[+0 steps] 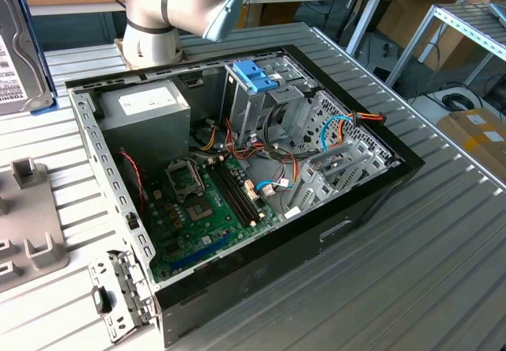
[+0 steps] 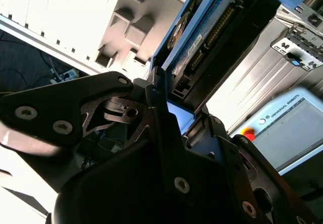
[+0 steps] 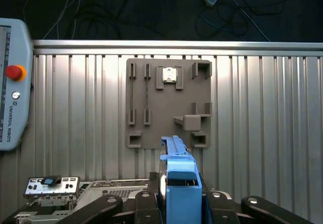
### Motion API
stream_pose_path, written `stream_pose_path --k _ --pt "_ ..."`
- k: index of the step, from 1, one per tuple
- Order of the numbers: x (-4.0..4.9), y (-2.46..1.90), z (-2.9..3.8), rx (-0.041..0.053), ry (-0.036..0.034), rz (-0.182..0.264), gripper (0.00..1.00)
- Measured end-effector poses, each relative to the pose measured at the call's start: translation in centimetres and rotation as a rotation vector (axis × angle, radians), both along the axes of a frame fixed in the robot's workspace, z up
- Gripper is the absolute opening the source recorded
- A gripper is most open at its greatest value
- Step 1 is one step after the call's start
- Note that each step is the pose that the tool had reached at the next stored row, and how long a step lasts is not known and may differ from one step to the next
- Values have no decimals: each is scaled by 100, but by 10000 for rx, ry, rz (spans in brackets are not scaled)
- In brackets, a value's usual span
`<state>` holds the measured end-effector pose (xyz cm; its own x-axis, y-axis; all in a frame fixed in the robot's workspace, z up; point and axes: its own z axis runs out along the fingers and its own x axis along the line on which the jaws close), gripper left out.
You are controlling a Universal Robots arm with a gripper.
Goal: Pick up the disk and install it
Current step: 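Pick up the disk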
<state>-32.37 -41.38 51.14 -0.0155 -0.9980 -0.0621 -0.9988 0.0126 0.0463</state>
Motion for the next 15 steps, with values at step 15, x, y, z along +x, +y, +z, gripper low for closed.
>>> stream_pose_path --k 15 --pt "85 0 -3 0 0 0 37"
